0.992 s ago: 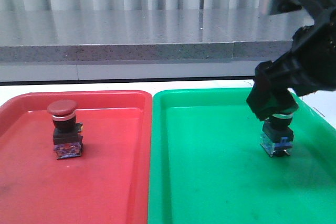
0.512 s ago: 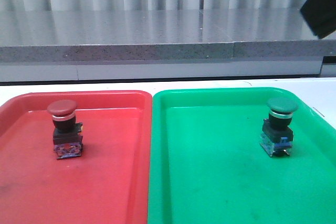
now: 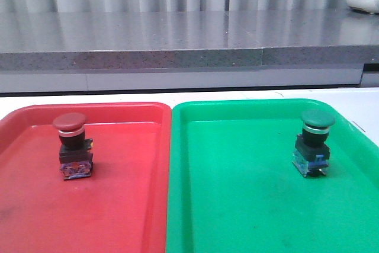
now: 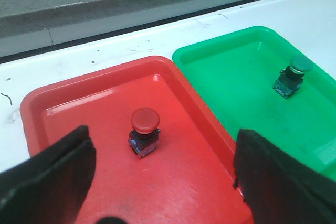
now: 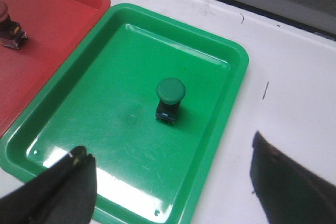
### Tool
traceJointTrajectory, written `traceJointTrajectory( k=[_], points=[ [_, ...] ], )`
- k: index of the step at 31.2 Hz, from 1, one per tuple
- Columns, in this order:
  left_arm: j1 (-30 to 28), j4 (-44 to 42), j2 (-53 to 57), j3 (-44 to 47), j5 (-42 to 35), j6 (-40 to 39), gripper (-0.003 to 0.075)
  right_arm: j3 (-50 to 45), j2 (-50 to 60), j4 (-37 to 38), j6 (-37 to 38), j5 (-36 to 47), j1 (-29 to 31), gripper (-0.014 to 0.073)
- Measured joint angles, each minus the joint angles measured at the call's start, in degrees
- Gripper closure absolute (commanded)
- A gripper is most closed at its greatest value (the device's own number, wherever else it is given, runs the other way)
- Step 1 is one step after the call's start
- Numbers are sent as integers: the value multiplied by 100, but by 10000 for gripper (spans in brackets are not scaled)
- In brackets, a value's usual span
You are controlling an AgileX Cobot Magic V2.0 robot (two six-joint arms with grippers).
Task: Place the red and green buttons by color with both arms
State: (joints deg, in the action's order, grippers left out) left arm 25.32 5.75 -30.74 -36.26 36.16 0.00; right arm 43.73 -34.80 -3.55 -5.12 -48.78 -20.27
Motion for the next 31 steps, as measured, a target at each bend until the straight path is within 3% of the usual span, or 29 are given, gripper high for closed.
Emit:
traceJointTrajectory(
  k=[7, 10, 15, 18, 19, 31],
  points=[
    [0, 0, 0, 0, 0, 0, 187, 0, 10, 24, 0, -27, 0, -8],
    [0, 0, 0, 0, 0, 0, 223, 0, 10, 28, 0, -27, 0, 120],
    [0, 0, 0, 43, -11, 0, 537, 0, 10, 38, 0, -27, 0, 518],
    [0, 0, 0, 56, -11, 0, 698, 0, 10, 38, 0, -27, 0, 670],
    [0, 0, 0, 56, -11, 0, 742, 0, 10, 38, 0, -27, 0, 659],
    [0, 0, 27, 115, -62, 0, 740, 0, 10, 38, 0, -70, 0, 664]
  ],
)
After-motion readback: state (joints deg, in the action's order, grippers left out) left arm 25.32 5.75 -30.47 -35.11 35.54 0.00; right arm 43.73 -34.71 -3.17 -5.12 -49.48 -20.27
